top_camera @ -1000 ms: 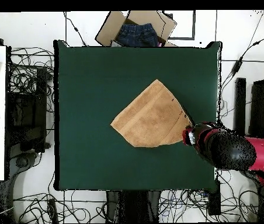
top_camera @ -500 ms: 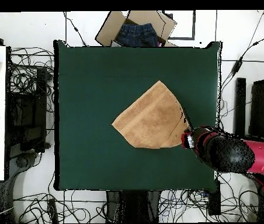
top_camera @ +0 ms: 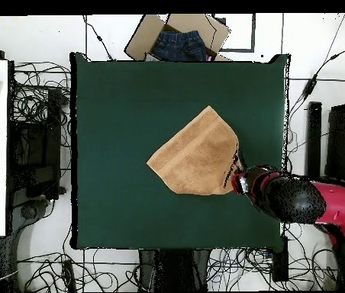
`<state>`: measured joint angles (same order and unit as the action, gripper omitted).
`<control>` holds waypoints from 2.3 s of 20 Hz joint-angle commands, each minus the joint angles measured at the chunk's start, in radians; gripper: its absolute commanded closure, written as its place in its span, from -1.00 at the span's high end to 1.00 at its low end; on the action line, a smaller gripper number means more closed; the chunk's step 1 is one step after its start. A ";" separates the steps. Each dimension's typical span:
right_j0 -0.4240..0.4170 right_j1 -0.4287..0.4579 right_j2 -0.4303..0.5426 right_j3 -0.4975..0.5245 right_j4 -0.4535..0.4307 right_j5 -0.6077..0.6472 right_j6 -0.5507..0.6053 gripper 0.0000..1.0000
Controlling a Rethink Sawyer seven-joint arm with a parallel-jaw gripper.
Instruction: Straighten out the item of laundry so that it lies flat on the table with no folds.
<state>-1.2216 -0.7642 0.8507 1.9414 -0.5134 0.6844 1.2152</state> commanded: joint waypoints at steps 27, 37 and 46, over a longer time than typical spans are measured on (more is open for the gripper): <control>-0.028 0.149 -0.005 -0.013 -0.071 -0.050 -0.006 1.00; 0.122 -0.149 0.049 -0.187 0.151 0.374 -0.056 1.00; 0.201 -0.181 0.034 -0.547 0.000 0.831 -0.292 1.00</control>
<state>-1.0554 -0.8750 0.8637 1.6111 -0.4372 1.3819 1.2024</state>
